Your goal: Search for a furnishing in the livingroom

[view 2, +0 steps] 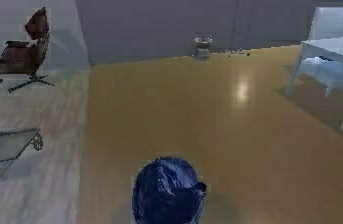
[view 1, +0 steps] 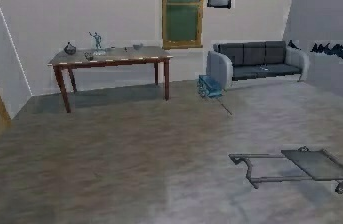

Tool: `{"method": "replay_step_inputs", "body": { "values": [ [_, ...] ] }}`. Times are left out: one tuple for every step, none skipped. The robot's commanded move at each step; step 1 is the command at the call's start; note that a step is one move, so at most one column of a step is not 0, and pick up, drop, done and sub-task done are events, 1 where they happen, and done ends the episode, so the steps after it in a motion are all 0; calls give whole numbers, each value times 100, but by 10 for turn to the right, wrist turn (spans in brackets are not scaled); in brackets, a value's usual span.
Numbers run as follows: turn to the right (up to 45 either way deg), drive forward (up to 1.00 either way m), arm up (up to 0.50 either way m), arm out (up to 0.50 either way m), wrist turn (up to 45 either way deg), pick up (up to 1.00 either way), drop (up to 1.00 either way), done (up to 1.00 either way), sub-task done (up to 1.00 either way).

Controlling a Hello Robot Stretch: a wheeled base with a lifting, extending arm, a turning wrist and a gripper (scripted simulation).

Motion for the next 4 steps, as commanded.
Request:
{"method": "replay_step_inputs", "body": {
  "values": [
    [0,100,0,0,0,0,0,0,0],
    [30,0,0,0,0,0,0,0,0],
    [0,40,0,0,0,0,0,0,0],
    [450,0,0,0,0,0,0,0,0]
  ]
}}
